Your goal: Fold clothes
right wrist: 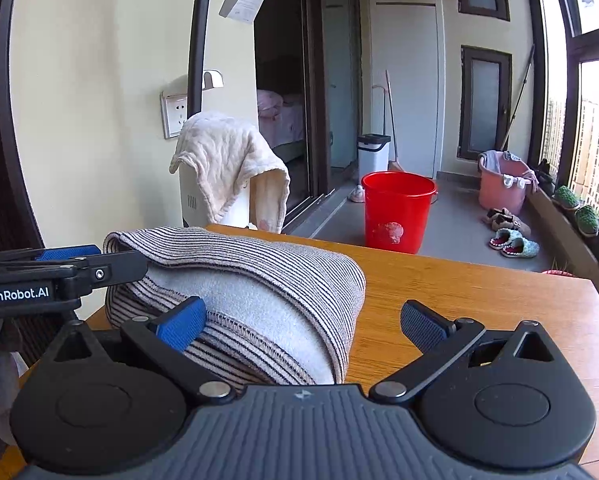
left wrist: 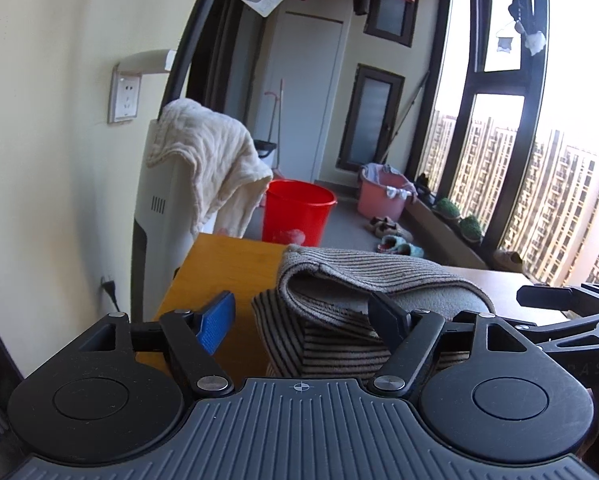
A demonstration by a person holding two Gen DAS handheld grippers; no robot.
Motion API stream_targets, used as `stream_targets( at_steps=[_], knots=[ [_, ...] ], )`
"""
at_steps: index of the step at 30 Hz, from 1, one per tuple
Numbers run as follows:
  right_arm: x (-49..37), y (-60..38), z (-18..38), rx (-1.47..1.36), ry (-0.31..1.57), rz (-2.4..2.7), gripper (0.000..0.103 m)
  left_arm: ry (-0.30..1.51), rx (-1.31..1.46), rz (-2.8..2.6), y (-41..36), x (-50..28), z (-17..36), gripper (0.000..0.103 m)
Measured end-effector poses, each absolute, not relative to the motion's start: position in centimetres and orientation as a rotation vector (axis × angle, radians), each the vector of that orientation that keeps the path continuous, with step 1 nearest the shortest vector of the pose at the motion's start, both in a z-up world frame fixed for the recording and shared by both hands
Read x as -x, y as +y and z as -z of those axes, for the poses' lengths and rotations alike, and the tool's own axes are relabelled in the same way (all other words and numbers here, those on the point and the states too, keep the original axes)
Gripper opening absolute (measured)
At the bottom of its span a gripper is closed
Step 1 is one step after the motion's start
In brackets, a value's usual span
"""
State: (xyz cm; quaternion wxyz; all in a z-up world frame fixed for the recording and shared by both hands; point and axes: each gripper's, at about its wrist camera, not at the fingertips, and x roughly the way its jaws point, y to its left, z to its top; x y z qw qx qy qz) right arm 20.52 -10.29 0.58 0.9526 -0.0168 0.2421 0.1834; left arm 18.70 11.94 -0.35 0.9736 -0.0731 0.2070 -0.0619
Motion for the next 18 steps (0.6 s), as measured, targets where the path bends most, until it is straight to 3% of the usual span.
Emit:
stream_targets(
  at_steps=[8, 10, 12, 14, 18],
  knots=[
    [-20.0, -11.0, -0.6, 0.064, 0.461, -0.357, 0.103, 0.246, 0.116, 0.257, 10.5, -17.2, -3.9, 0.076],
    [-20.0, -11.5, -0.5, 0.059, 0.457, -0.353, 0.103, 0.274, 0.134, 0.314, 10.3, -18.5, -4.2, 0.068],
    [-20.0, -12.0, -0.4, 0.06, 0.454, -0.35, 0.103, 0.352, 0.177, 0.341, 10.3, -20.3, -3.2, 0.046],
    [-20.1, -12.4, -0.2, 0.061, 0.449, -0.341, 0.103, 0.404, 0.217, 0.349, 10.4, -21.2, -1.6, 0.037],
    [-20.5, -13.7, 0.1, 0.026, 0.444, -0.307, 0.103, 0.467, 0.298, 0.36, 10.6, -22.4, 1.5, 0.037]
  ],
)
